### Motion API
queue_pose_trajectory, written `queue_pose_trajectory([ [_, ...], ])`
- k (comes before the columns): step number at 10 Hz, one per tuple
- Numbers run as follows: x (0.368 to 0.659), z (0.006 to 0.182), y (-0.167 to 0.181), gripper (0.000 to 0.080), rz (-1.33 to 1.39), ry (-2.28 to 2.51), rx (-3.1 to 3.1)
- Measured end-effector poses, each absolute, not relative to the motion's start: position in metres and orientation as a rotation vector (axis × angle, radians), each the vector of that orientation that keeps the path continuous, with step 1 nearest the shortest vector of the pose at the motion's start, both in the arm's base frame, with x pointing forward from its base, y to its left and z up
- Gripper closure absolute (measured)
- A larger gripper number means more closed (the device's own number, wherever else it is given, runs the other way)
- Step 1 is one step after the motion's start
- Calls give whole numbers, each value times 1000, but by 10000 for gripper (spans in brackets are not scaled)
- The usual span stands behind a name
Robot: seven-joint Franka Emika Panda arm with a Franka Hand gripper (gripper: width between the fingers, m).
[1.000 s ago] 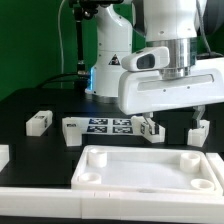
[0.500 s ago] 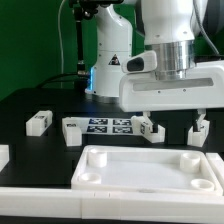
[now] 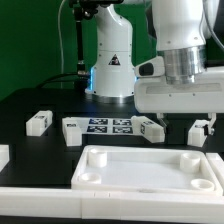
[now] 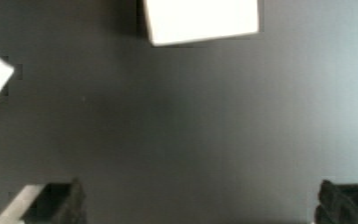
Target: Assemble desk
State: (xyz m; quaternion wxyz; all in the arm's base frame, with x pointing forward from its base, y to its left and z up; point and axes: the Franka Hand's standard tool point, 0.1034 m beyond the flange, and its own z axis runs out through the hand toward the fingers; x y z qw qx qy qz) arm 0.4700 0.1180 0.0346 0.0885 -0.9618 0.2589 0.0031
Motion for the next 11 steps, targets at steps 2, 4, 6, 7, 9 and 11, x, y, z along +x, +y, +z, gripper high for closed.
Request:
queue_pose_trajectory([
  [2, 464, 33, 116, 150, 120, 726, -2871],
  [4, 467, 39, 116, 150, 272, 705, -2846],
  [6, 463, 38, 119, 150, 451, 666, -2803],
  [7, 462, 37, 124, 150, 523, 659, -2786],
  [9, 461, 37, 123, 150, 665, 636, -2741],
  [11, 457, 34, 123, 150, 819, 594, -2688],
])
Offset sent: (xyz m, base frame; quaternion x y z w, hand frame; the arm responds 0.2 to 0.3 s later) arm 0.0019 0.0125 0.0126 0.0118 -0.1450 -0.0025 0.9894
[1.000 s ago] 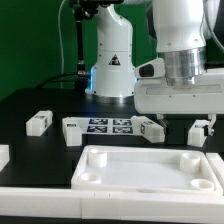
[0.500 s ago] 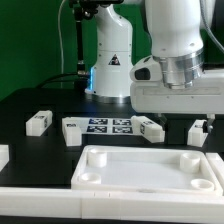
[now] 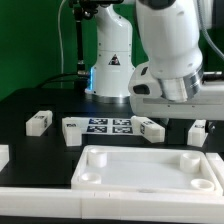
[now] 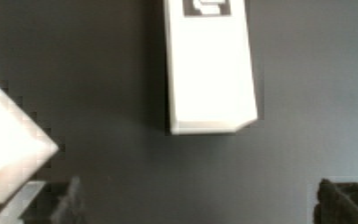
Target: Assemble desk
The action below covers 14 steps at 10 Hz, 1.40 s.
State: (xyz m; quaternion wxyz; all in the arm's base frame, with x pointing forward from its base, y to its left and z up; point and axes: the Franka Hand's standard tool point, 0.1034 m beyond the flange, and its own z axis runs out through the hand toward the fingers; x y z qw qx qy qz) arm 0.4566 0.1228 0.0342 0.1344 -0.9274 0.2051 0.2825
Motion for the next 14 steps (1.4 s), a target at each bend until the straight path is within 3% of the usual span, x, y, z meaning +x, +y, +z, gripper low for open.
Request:
queue_pose_trajectory([
  [5, 448, 27, 137, 150, 1238, 464, -2485],
  [8, 437, 10, 139, 150, 1473, 429, -2344],
  [12, 437, 10, 139, 150, 1473, 429, -2344],
  [14, 437, 10, 139, 395, 1473, 429, -2344],
])
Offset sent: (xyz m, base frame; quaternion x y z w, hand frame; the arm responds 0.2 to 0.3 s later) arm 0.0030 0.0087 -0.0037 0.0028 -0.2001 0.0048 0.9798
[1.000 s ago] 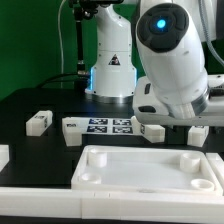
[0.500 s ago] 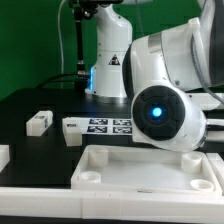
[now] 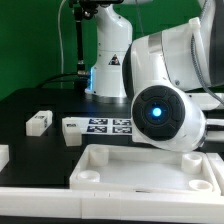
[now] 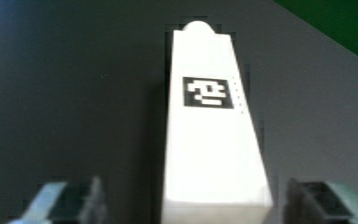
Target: Assemble desk
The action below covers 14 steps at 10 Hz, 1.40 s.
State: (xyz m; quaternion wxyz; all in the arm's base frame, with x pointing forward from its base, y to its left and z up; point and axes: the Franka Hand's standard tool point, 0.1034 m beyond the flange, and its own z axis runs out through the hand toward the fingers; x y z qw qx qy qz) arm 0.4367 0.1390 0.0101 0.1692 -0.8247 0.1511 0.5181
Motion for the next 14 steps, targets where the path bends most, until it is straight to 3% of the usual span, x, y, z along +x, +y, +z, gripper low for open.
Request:
queue_pose_trajectory([
  [1, 437, 10, 139, 395, 1473, 429, -2344],
  [2, 437, 10, 139, 521, 1473, 429, -2344],
  [7, 439, 15, 138, 520, 1449, 375, -2343],
  [9, 449, 33, 132, 519, 1380, 269, -2341],
  [12, 473, 84, 126, 519, 1238, 125, -2373],
  [14, 477, 83, 126, 519, 1198, 116, -2389],
])
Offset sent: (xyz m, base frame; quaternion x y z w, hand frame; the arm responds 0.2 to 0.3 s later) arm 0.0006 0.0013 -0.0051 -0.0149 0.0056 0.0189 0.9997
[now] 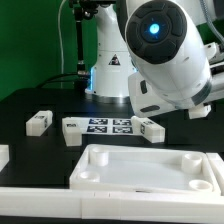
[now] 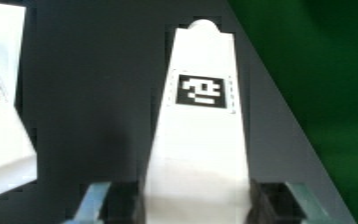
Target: Assemble desk
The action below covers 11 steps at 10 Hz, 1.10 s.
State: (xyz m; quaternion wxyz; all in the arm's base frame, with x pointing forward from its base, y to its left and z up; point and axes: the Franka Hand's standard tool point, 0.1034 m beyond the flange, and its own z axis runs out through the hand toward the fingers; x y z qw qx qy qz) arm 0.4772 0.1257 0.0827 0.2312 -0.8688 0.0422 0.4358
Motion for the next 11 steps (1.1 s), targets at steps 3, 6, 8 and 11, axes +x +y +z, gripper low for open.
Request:
queue_pose_trajectory([
  [3, 488, 80, 124, 519, 1103, 133, -2443],
  [6, 518, 128, 107, 519, 812, 32, -2597],
  [8, 540, 154, 102, 519, 601, 51, -2676],
  [11, 542, 145, 95, 519, 361, 107, -2766],
])
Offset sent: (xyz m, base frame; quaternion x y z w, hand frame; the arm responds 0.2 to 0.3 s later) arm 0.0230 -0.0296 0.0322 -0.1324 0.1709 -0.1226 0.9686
